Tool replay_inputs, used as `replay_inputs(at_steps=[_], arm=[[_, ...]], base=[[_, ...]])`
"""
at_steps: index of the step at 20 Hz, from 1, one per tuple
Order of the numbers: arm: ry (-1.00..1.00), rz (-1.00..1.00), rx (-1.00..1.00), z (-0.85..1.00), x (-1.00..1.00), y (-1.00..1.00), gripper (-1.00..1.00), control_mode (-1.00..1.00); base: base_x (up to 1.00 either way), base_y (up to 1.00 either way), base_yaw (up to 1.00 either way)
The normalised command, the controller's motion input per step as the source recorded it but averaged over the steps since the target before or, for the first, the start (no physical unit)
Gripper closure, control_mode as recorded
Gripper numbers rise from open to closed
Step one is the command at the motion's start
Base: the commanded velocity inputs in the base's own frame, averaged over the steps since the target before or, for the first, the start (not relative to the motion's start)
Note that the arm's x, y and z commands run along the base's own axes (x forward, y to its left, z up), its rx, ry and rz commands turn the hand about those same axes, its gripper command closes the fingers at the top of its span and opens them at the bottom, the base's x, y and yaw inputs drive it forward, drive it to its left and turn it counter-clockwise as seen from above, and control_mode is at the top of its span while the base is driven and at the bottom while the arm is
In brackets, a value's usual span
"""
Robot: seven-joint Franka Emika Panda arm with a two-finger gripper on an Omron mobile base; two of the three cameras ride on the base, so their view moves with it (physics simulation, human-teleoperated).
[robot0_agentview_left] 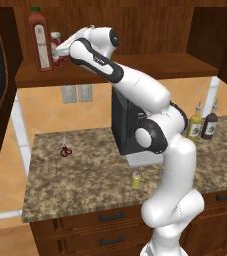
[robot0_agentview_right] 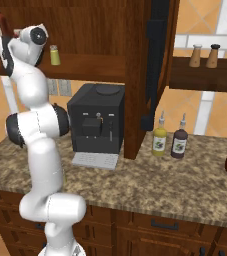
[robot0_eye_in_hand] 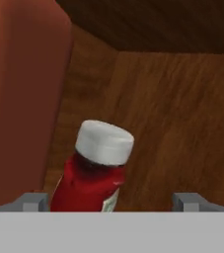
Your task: Put the shaker and condiment bottle from the counter next to their counterparts in the cabinet.
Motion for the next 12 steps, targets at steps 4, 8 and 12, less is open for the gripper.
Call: replay_inputs(at_steps=[4,8,12], arm=[[-0.13,0.0,0.01,0.32,-0.97,-0.83,-1.0,-1.0],[-0.35,0.0,0.0,-0.3,-1.0,-0.7,-1.0,-1.0],[-0.47,0.0,0.06,-0.74,-1.0,-0.47,-1.0,-1.0]], base=[[0.0,0.0,0.0],[0.0,0.0,0.0],[0.0,0.0,0.0]])
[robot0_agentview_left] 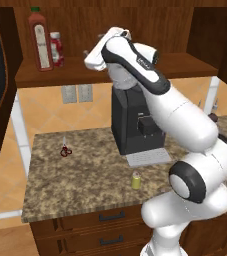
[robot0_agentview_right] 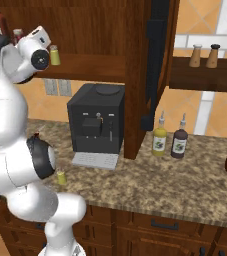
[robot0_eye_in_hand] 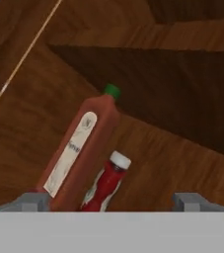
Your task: Put the shaker and condiment bottle from the counter next to their counterparts in the cabinet.
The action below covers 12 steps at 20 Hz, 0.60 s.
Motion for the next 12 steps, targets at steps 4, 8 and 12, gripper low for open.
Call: replay_inputs(at_steps=[4,8,12], arm=[[-0.37,0.0,0.06,-0.14,-1.0,-0.69,-1.0,-1.0],[-0.26,0.0,0.0,-0.05,-1.0,-0.69,-1.0,-1.0],[-0.02,-0.01,-0.23,-0.07,-1.0,-0.56,-1.0,-1.0]], base=[[0.0,0.0,0.0],[0.0,0.0,0.0],[0.0,0.0,0.0]])
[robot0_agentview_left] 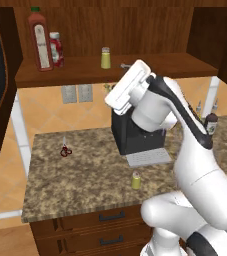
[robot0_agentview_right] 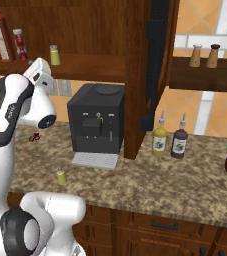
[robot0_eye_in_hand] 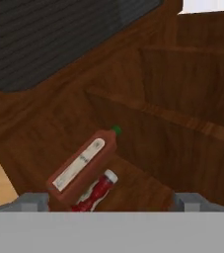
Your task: Put the shaker and condiment bottle from the counter next to their counterparts in the cabinet.
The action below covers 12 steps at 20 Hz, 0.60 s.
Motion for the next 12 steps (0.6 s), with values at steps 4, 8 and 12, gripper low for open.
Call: replay_inputs(at_steps=[4,8,12], arm=[[0.02,0.02,-0.4,-0.12,-1.0,-0.69,-1.0,-1.0],[0.09,0.13,-0.49,-0.05,-1.0,-0.45,-1.0,-1.0],[0.19,0.12,-0.53,0.0,-0.92,-0.19,-1.0,-1.0]], base=[[0.0,0.0,0.0],[0.0,0.0,0.0],[0.0,0.0,0.0]])
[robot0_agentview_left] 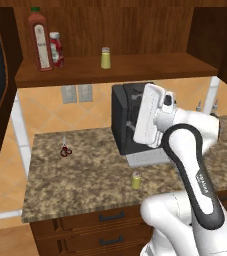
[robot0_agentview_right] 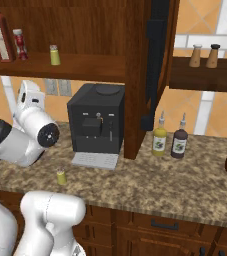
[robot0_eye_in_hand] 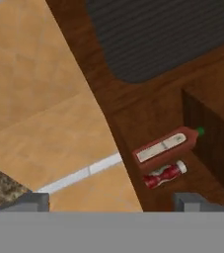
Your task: Put the shaker and condiment bottle from the counter next to their counterparts in the cabinet.
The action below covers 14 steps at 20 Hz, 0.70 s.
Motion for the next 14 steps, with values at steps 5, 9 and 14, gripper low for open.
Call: replay_inputs(at_steps=[5,9,14], arm=[[0.44,0.22,-0.4,-0.35,0.02,-0.21,-1.0,-1.0],[0.26,-0.23,-0.13,-0.67,0.17,-0.49,-1.0,-1.0],[0.04,-0.29,-0.1,-0.81,-0.34,0.2,-1.0,-1.0]], base=[[0.0,0.0,0.0],[0.0,0.0,0.0],[0.0,0.0,0.0]])
